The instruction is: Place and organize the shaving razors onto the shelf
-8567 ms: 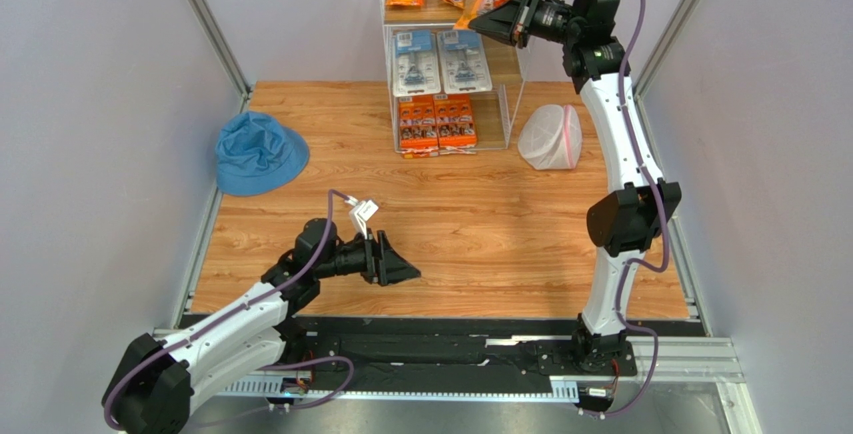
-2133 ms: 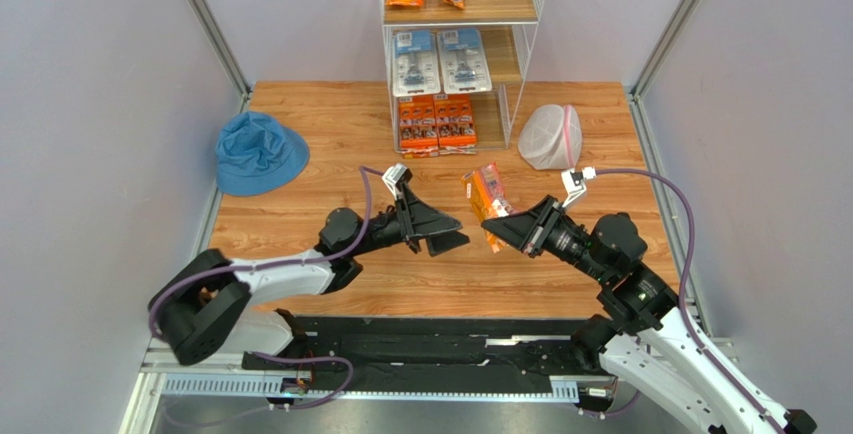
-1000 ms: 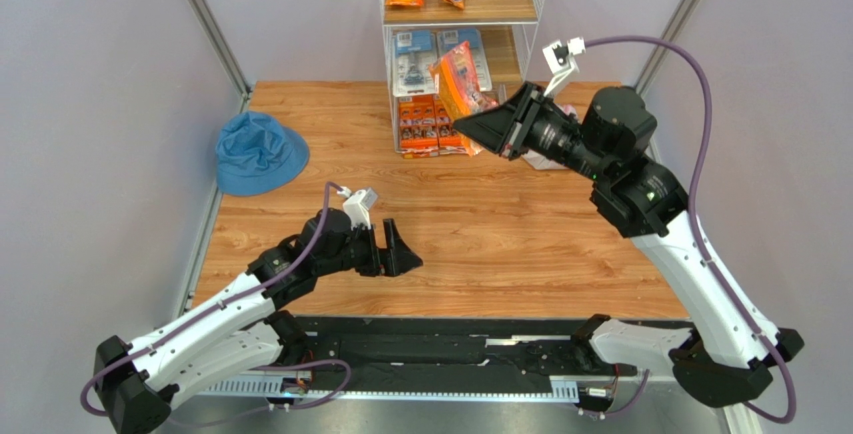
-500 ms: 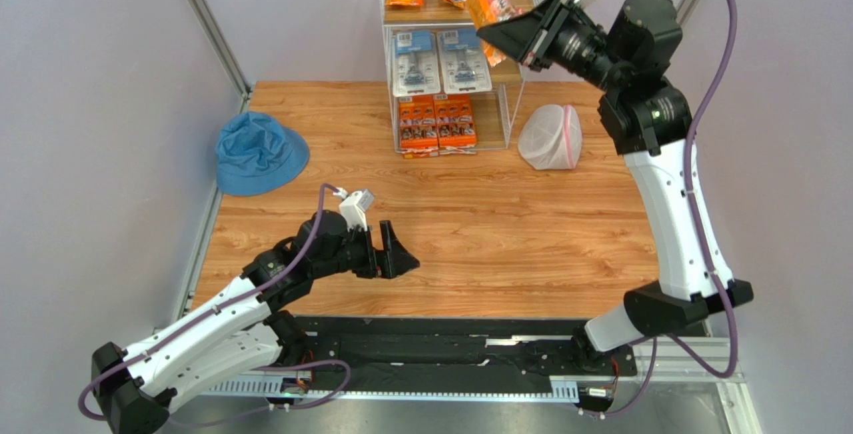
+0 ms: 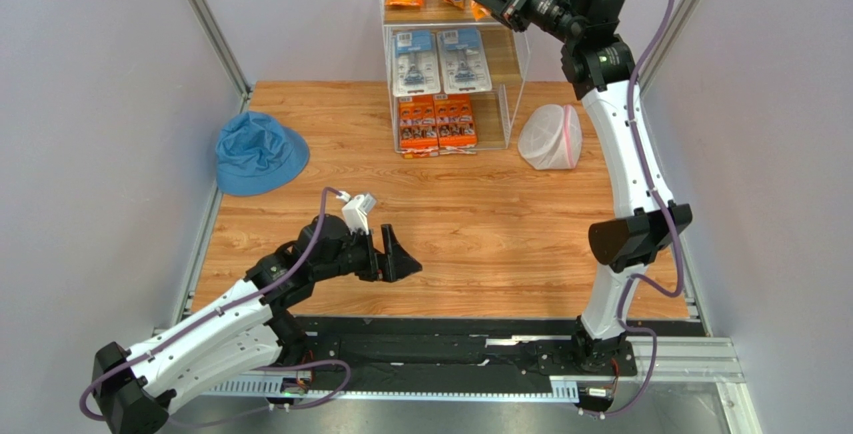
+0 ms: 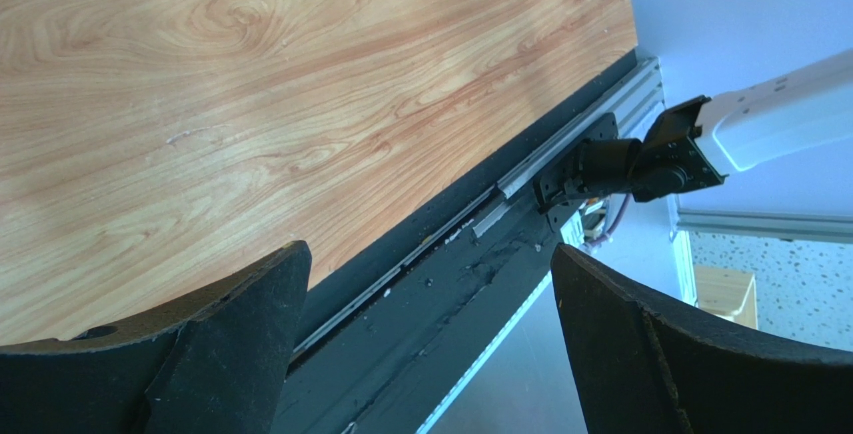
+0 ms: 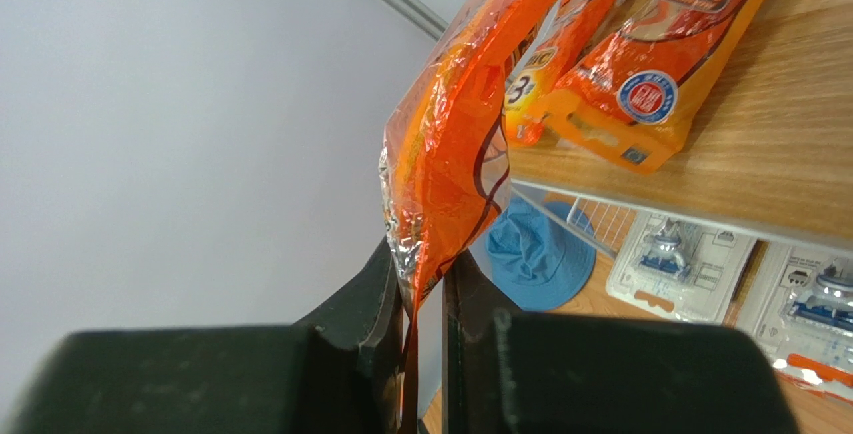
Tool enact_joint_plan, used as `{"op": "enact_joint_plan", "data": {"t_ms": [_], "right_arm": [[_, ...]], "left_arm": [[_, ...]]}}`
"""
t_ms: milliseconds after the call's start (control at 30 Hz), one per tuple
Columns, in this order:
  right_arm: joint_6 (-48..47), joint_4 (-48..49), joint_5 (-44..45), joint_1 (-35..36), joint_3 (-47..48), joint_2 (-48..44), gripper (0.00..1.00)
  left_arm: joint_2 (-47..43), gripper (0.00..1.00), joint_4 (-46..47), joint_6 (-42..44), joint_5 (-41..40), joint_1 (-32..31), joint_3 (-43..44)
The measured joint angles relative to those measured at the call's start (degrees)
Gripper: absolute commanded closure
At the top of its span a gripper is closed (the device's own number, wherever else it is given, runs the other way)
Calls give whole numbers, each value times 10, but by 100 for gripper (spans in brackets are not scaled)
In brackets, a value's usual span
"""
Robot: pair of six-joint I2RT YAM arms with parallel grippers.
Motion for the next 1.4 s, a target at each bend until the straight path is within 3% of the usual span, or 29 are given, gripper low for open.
{"op": "enact_joint_plan", "data": {"t_ms": [300, 700, 1400], "right_arm": [[43, 22, 59, -11, 17, 42, 100], [83, 33, 104, -16, 22, 59, 92], [82, -10, 127, 8, -37, 61, 61]], "left_arm": [[-17, 1, 35, -8, 19, 0, -27], [-23, 1, 54, -11, 33, 0, -34], [-27, 1, 56, -11, 35, 0, -34]]}}
